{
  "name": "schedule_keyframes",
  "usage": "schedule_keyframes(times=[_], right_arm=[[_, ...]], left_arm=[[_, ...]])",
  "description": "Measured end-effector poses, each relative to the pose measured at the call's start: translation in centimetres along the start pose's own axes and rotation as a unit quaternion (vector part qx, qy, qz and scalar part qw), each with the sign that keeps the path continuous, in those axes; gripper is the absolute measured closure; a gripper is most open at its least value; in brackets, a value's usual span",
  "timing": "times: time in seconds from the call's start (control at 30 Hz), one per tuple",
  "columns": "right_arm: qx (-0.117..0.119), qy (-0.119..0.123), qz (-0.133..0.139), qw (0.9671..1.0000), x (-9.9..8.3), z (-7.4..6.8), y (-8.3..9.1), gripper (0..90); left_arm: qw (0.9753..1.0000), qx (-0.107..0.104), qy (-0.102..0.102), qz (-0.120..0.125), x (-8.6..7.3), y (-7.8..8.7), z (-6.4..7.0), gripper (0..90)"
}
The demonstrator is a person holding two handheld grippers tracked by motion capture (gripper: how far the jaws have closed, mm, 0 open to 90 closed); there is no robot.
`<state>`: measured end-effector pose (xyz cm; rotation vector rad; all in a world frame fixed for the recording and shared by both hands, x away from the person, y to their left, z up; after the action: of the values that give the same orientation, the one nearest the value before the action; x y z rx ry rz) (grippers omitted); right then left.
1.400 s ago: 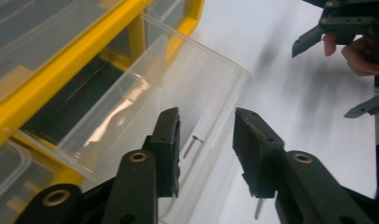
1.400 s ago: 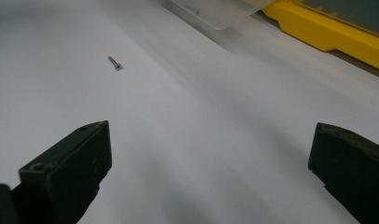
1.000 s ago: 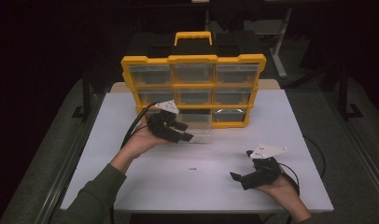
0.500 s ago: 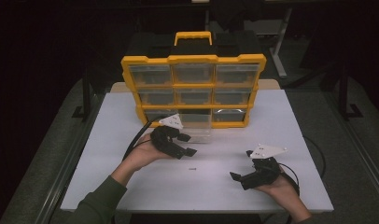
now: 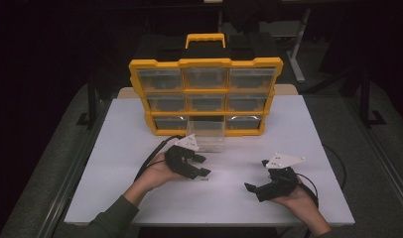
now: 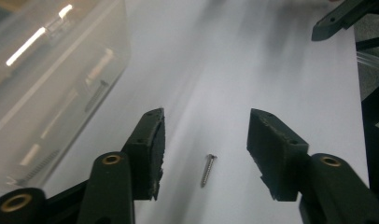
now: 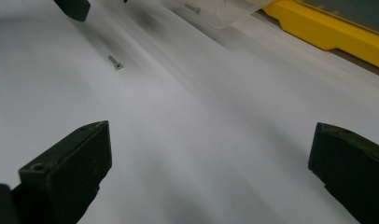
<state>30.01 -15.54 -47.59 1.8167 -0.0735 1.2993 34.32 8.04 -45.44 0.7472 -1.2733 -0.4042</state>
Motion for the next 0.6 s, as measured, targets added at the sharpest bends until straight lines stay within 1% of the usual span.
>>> schedule_keyframes(times=[0.03, 0.23, 0.37, 0.6], right_arm=[[0.000, 0.000, 0.000, 1.0000, 0.0, 0.0, 0.0, 0.0], [0.000, 0.001, 0.000, 1.0000, 0.0, 0.0, 0.0, 0.0], [-0.001, 0.000, 0.000, 1.0000, 0.0, 0.0, 0.0, 0.0], [0.000, 0.001, -0.001, 1.0000, 0.0, 0.0, 0.0, 0.0]], left_arm=[[1.0000, -0.002, 0.001, -0.002, -0.1, -0.1, 0.1, 48.7], [0.9999, -0.005, -0.011, -0.006, -0.7, -0.8, 0.3, 59.5], [0.9998, -0.003, -0.012, -0.018, -1.2, -1.5, 0.5, 63.8], [0.9994, -0.004, -0.016, -0.029, -1.8, -2.2, 0.5, 70.6]])
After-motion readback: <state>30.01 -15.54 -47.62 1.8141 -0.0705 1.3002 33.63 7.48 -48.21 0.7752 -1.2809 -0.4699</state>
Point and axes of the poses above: each handheld gripper's, and its own axes: y roughly backward along the jaws, x roughly out of its top, z roughly to its right, the point moved 6 cm from there along -y, roughly forward along the jaws, and after that the axes turned 1 degree about -y, right-handed, at the moved point
